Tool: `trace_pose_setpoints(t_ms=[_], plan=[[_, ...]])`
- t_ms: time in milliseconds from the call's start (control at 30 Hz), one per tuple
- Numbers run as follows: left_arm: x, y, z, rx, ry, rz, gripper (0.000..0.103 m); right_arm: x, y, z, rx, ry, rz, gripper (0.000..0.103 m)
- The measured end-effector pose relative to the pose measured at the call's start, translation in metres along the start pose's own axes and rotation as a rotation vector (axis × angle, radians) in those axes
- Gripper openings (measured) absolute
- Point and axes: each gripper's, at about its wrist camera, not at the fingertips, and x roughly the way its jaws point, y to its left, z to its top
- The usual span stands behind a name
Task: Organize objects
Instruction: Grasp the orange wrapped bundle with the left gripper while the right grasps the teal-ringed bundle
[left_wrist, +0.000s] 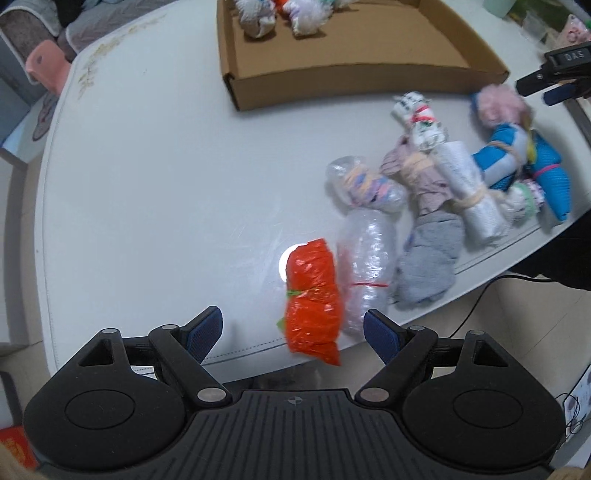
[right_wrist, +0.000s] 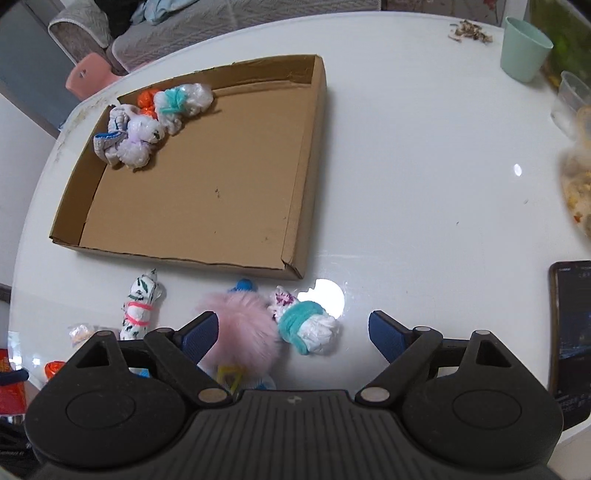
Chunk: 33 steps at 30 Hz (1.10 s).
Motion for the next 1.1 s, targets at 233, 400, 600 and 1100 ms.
trace_pose_setpoints(t_ms=[233, 400, 600, 1100], plan=[[0.011, 0.008, 0.005, -0.021, -0.003, 0.025, 0.093, 0.017, -0.005, -0.003, -0.026, 0.019, -0.077, 0.077], [0.015, 0.013, 0.006, -0.029, -0.015, 0.04, 0.093, 0.035, -0.005, 0.003, -0.031, 0.063, -0.065, 0.066], [0.019, 0.014, 0.0, -0.031, 0.002, 0.043, 0.073, 0.052, -0.005, 0.007, -0.044, 0.1, -0.06, 0.045], [0.028, 0.013, -0.006, 0.006, 0.003, 0.044, 0.045, 0.071, -0.022, 0.011, -0.005, 0.08, -0.041, 0.033]])
